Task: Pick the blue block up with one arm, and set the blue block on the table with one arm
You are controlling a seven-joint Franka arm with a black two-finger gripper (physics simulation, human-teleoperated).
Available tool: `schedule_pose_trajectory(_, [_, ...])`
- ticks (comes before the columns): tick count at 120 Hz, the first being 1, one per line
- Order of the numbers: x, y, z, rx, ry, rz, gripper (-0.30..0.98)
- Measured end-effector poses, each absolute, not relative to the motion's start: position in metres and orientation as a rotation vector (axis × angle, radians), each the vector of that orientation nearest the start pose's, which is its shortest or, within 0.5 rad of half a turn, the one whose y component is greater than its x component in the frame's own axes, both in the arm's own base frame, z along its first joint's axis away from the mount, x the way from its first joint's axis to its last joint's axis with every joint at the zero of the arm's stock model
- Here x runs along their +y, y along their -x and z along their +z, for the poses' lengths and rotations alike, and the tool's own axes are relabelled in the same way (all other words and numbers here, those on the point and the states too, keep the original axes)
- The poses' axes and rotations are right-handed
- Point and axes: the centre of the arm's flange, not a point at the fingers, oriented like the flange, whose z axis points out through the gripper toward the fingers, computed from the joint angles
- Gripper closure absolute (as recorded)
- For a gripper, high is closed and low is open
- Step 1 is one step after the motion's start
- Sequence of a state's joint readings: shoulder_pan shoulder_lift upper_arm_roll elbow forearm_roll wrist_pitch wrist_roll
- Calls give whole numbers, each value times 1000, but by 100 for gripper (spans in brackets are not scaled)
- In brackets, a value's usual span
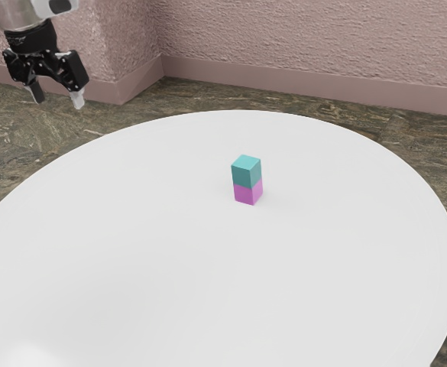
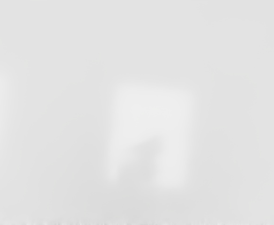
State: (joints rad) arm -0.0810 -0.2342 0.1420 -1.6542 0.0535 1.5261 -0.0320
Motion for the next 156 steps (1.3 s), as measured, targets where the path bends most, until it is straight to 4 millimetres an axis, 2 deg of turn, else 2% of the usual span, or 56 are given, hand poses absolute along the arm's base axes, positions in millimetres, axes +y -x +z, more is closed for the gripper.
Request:
schedule_pose_trajectory(16, [47,-469,699,-182,3107,-143,0])
schedule_pose_trajectory(24, [52,-478,683,-215,3104,-92,0])
schedule_pose_trajectory(32, [50,-504,656,-227,3109,-58,0])
schedule_pose_trajectory(44, [12,-543,601,-178,3118,38,0])
schedule_pose_trajectory(57, [-18,-589,539,-158,3113,25,0])
schedule_pose_trajectory(62, [-19,-605,516,-174,3111,5,0])
schedule_pose_trajectory(77, [-2,-663,454,-254,3091,-96,0])
schedule_pose_trajectory(85, [-12,-699,433,-240,3088,-184,0])
schedule_pose_trajectory(97, [-35,-742,419,-200,3098,-327,0])
schedule_pose_trajectory(106, [-50,-761,410,-176,3116,-409,0])
schedule_pose_trajectory(134, [-50,-790,359,-197,3160,-505,0])
schedule_pose_trajectory(156, [-57,-801,346,-153,3166,-607,0])
